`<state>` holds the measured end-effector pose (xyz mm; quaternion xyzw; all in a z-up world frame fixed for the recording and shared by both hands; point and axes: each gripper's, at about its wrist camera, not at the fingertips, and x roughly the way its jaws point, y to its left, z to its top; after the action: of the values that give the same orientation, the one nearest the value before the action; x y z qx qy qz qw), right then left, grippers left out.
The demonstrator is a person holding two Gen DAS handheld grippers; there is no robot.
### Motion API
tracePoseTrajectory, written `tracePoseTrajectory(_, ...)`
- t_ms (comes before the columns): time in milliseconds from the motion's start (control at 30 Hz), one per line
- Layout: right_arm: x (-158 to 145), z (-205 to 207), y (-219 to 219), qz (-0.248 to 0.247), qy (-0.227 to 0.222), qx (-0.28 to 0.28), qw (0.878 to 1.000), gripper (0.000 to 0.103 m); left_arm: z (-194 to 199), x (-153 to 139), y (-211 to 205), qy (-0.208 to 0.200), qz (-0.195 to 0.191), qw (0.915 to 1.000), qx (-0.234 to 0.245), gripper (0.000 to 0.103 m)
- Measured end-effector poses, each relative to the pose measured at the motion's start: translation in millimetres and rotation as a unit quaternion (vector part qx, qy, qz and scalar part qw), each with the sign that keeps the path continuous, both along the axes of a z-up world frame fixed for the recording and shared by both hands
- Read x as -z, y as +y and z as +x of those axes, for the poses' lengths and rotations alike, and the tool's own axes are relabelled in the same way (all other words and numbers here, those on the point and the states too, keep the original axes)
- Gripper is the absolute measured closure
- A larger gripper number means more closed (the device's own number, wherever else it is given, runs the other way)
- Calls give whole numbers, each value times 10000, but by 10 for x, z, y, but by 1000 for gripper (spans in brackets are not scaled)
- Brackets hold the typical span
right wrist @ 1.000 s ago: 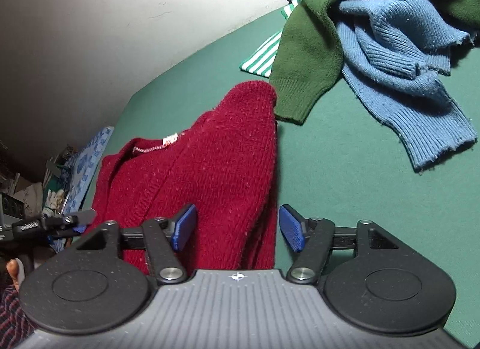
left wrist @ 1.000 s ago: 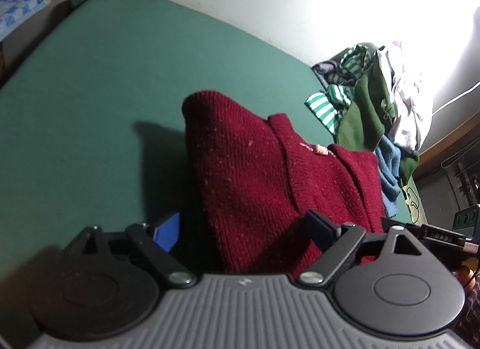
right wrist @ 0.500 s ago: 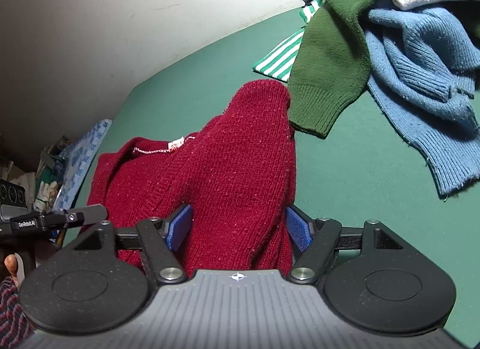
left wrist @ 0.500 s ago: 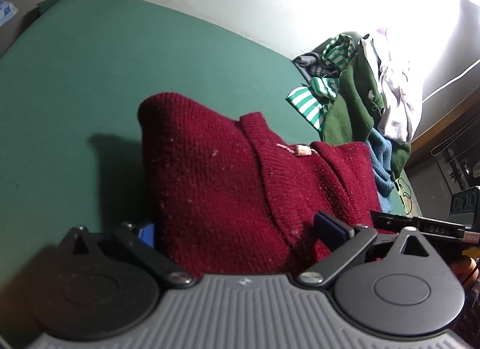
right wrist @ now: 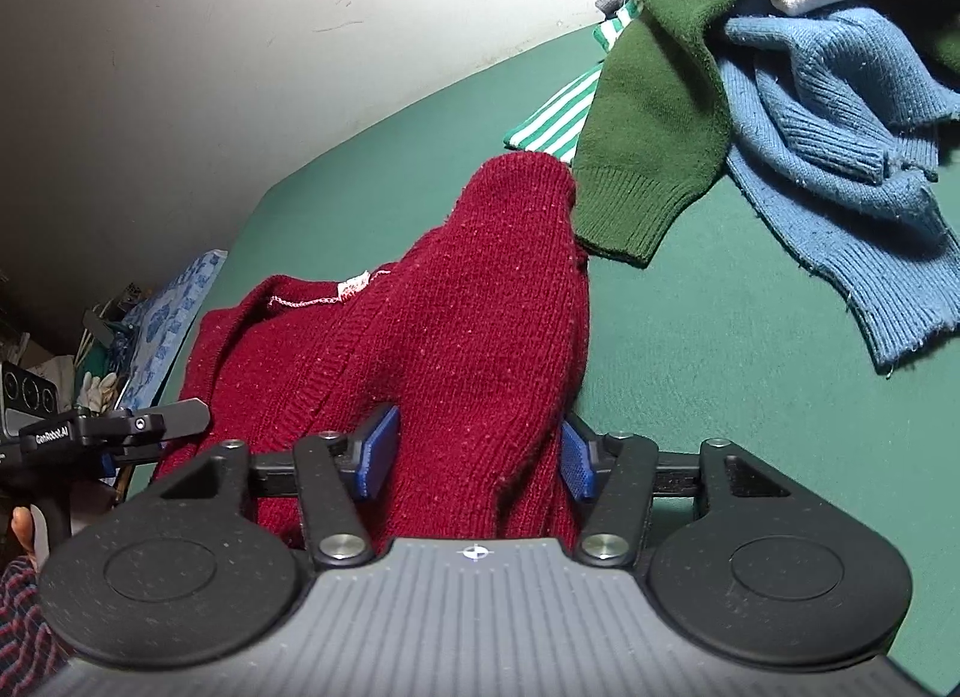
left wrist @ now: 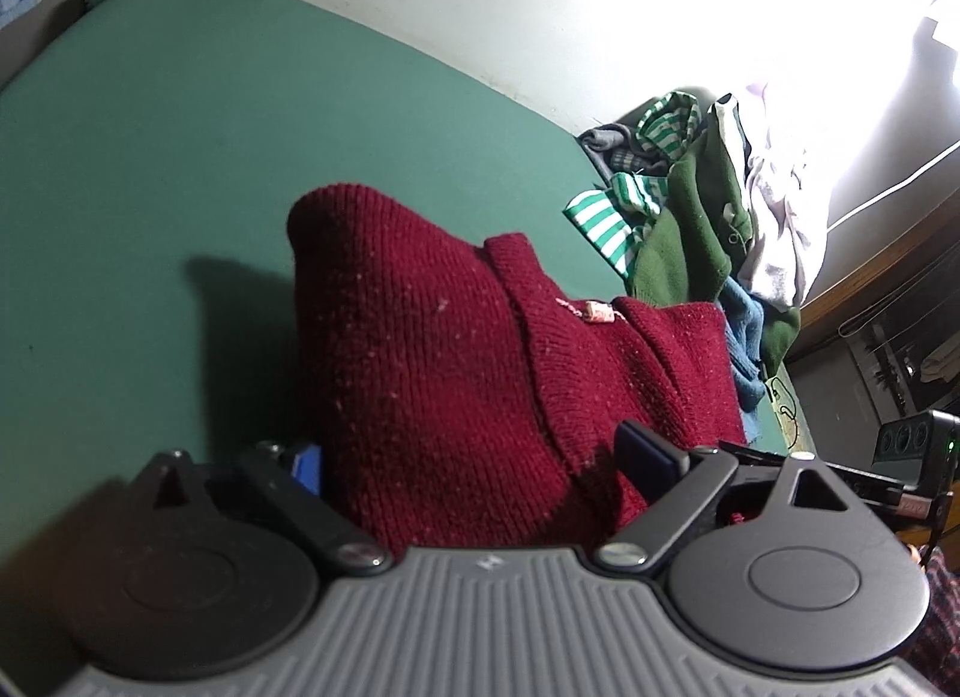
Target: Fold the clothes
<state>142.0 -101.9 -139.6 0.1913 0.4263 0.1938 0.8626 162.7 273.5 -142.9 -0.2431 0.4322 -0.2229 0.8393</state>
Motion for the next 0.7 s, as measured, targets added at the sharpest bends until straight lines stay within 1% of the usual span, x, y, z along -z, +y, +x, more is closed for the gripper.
tracePoseTrajectory(33, -2, -6, 16, -28, -23, 7, 10000, 46, -1, 1, 1, 9, -5, 10000, -37, 14)
tracePoseTrajectory(100, -4, -22, 43, -77, -78, 23, 9999, 47, -2, 4, 4, 31, -10, 9999, -128, 23)
tracePoseTrajectory(133, -1, -33, 51, -85, -111, 43, 9999, 47, -1, 6, 5, 43, -9, 9998, -178, 24)
tracePoseTrajectory(233, 16, -66, 65, -90, -213, 112, 9997, 47, -9, -15, -55, -8, 216, 9996, -194, 25)
tracePoseTrajectory(333, 15, -91, 89, -158, -270, 177, 9994, 46, -26, -43, -120, -60, 479, 9986, -197, 29)
tracePoseTrajectory(400, 7, -87, 108, -209, -268, 196, 9992, 46, -34, -55, -122, -47, 517, 9984, -234, 35)
tracePoseTrajectory(467, 4, -79, 102, -207, -249, 196, 9993, 46, -48, -67, -94, -15, 451, 9985, -312, 44)
tracePoseTrajectory(500, 3, -75, 100, -208, -239, 195, 9993, 46, -55, -72, -73, 27, 388, 9986, -359, 47)
tracePoseTrajectory(567, 1, -73, 96, -212, -228, 179, 9994, 46, -79, -76, -54, 81, 306, 9984, -460, 48)
tracePoseTrajectory(633, 5, -70, 87, -205, -252, 132, 9994, 45, -104, -71, -58, 90, 332, 9980, -537, 45)
tracePoseTrajectory(667, 8, -68, 82, -197, -265, 107, 9994, 45, -113, -70, -65, 112, 383, 9974, -594, 37)
tracePoseTrajectory(700, 14, -66, 73, -175, -277, 81, 9994, 45, -116, -73, -76, 167, 450, 9967, -657, 34)
